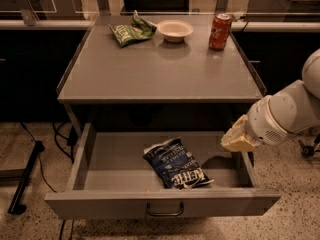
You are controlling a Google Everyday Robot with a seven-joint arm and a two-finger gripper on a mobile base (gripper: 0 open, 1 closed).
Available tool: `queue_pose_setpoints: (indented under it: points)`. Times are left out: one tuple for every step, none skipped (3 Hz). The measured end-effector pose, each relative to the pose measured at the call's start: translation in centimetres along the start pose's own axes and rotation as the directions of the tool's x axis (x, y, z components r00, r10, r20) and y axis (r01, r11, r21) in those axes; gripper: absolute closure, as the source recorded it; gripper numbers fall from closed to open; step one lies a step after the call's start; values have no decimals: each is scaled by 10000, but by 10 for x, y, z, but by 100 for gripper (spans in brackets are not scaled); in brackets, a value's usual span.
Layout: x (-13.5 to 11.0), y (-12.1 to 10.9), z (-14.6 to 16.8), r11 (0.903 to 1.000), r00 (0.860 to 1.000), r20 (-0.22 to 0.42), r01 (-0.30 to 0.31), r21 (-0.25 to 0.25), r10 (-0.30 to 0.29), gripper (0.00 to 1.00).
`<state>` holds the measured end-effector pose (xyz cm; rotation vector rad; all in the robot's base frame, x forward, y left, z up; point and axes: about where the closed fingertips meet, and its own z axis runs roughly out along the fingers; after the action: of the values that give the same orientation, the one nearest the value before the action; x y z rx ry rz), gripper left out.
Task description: Pick blue chip bag from top drawer and place on counter
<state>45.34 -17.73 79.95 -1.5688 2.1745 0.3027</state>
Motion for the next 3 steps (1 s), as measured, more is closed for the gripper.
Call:
queue_pose_setpoints:
  points:
    - [1, -12, 33, 9966, 9980, 372, 480, 666, -506, 100]
    - [0, -22, 61, 9948, 9949, 753, 607, 812, -669, 100]
    - [-2, -30, 94, 9977, 9903, 1291, 443, 507, -506, 100]
